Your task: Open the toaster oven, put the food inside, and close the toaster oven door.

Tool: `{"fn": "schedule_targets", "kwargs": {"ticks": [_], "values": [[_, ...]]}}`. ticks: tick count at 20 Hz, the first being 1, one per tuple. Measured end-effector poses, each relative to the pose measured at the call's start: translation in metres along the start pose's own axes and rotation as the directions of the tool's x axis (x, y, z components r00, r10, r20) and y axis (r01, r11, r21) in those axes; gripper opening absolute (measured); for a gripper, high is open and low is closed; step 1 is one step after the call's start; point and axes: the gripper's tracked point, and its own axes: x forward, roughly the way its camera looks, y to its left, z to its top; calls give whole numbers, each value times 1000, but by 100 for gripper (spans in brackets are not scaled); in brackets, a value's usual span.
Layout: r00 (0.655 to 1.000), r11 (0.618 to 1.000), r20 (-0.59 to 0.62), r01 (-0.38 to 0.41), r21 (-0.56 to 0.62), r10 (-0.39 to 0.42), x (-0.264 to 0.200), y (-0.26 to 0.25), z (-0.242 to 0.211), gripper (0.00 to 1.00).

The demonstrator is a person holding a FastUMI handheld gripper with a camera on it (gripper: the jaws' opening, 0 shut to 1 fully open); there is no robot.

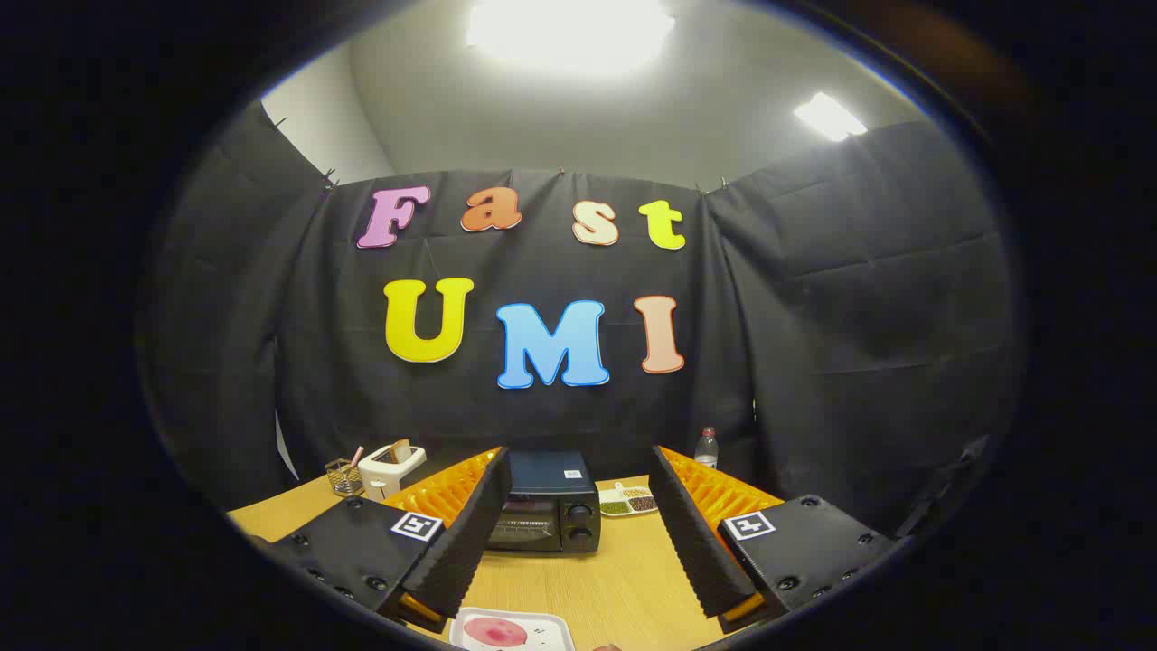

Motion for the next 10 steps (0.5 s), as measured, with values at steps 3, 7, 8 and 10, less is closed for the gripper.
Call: {"fn": "schedule_targets", "kwargs": {"ticks": [3, 7, 8, 10], "values": [[1000, 1000, 8, 2, -2, -2, -1, 0, 0, 97], [1000, 1000, 4, 1, 1, -1, 0, 2, -1, 97], [1000, 1000, 2, 0, 0, 0, -1, 3, -2, 97], [1000, 1000, 8, -2, -12, 2, -1, 5, 0, 97]]}}
